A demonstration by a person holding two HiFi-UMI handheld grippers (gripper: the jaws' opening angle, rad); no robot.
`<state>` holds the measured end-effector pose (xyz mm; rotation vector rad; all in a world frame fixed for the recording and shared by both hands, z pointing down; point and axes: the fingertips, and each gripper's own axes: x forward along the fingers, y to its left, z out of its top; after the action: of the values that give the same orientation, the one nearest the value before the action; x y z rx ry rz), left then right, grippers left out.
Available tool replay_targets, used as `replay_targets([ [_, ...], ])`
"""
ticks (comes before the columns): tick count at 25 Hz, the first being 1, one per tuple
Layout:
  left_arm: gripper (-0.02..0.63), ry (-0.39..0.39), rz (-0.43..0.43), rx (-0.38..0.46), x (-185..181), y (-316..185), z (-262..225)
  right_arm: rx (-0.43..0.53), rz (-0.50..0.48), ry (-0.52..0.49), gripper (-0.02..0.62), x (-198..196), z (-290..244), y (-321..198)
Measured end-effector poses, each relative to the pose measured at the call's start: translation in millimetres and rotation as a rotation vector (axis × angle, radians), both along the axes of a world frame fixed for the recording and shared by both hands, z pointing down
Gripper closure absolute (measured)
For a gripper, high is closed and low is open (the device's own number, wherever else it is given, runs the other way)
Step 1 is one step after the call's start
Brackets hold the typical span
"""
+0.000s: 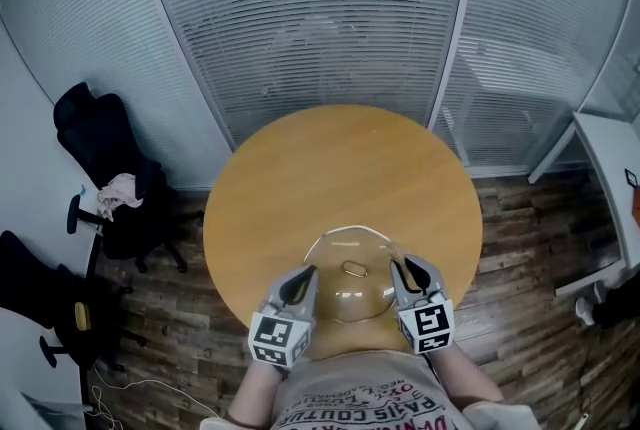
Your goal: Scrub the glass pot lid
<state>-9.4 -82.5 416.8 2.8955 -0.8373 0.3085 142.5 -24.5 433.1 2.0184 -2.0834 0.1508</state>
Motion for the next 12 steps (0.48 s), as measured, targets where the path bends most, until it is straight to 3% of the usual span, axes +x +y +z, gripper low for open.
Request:
replay_targets([
  [12, 0.598, 0.002, -0.023, -0.008, 0.4, 4.5, -0.1, -0.001, 0.012, -0.051, 0.537, 2.9, 2.3, 3.2],
])
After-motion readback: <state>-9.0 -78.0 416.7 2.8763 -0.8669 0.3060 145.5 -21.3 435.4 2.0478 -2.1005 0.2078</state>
